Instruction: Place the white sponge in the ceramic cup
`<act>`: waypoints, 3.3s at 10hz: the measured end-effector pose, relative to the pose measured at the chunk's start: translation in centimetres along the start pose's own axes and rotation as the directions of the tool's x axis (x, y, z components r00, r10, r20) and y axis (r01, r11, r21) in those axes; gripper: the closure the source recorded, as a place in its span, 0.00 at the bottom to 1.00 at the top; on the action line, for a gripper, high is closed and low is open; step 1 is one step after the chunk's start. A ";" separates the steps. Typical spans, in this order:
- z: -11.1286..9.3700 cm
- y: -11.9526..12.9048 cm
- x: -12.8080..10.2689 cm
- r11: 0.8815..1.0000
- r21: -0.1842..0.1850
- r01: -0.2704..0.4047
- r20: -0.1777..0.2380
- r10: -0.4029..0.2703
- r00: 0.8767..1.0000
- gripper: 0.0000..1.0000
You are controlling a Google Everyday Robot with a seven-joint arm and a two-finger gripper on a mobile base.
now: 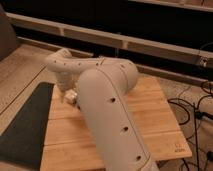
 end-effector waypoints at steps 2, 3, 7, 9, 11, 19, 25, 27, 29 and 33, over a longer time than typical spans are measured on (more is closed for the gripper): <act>1.4 0.1 0.4 1.000 -0.006 -0.013 -0.028 0.013 1.000 0.35; 2.1 0.3 0.5 1.000 -0.012 -0.019 -0.040 0.018 0.999 0.35; 4.6 0.1 1.4 0.998 -0.029 -0.052 -0.110 0.049 0.993 0.35; 5.9 -0.7 1.5 0.997 -0.026 -0.067 -0.141 0.063 0.988 0.35; 6.6 -1.5 0.7 0.998 -0.013 -0.055 -0.147 0.053 0.988 0.35; 7.9 -2.9 0.3 0.999 -0.005 -0.052 -0.201 0.050 0.978 0.35; 8.7 -2.6 1.3 0.998 -0.037 -0.053 -0.264 0.041 0.964 0.84; 9.1 -2.8 1.2 0.998 -0.048 -0.047 -0.270 0.033 0.962 0.98; 9.6 -2.5 0.9 0.997 -0.063 -0.033 -0.275 0.014 0.961 0.98; 8.5 -1.8 -0.5 0.997 -0.078 -0.004 -0.223 -0.013 0.975 0.98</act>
